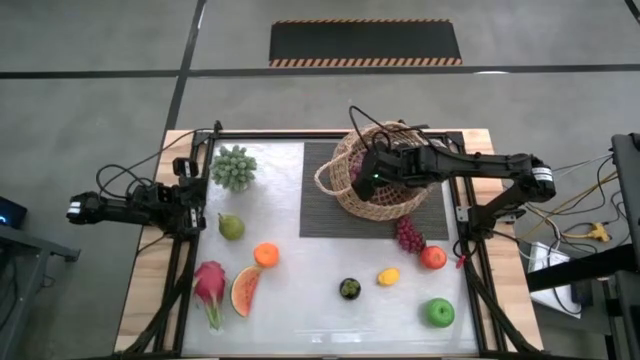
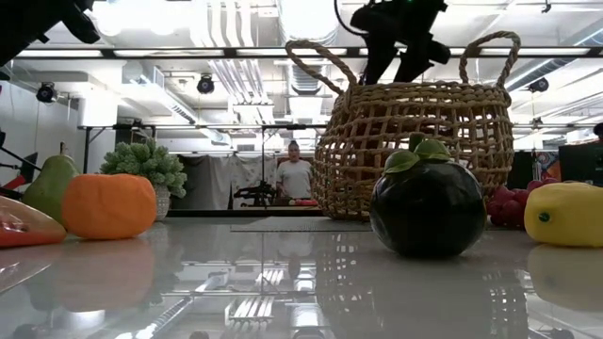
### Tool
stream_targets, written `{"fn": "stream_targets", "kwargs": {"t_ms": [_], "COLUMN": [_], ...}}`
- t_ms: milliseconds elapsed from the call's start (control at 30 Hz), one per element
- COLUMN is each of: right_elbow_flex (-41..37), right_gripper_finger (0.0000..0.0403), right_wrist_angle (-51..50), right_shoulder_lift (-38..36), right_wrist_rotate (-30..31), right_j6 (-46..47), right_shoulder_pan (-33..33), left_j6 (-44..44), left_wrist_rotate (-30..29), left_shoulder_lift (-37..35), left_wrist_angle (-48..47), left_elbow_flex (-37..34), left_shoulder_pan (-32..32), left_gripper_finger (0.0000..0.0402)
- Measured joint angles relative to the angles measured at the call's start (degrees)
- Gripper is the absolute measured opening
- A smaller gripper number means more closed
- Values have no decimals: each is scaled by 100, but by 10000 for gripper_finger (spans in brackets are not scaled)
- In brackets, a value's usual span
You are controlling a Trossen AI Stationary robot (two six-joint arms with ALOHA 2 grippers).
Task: Build produce basket
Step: Put the orange into the brown basket
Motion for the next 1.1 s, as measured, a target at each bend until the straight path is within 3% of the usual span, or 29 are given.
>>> {"fn": "stream_targets", "kwargs": {"t_ms": [400, 600, 800, 933, 1100], "right_elbow_flex": [4, 7, -215, -757, -1728], "right_gripper_finger": [275, 257, 244, 242, 243], "right_wrist_angle": [409, 908, 1570, 2723, 5231], "right_shoulder_lift": [-566, -728, -686, -678, -673], "right_wrist_rotate": [-288, -182, 331, 655, 636], "right_j6": [63, -215, -888, -1748, -3657], "right_shoulder_pan": [229, 944, 2019, 2761, 3365], "left_j6": [0, 0, -3, -13, -35], "left_wrist_rotate": [-2, 0, -2, 0, 0], "left_shoulder_lift": [2, 0, 1, 0, 1], "left_wrist_angle": [0, 0, -2, -2, -5], "left_elbow_flex": [0, 0, 0, 0, 0], "left_shoulder_pan": [1, 0, -1, 1, 1], "left_gripper_finger": [0, 0, 0, 0, 0]}}
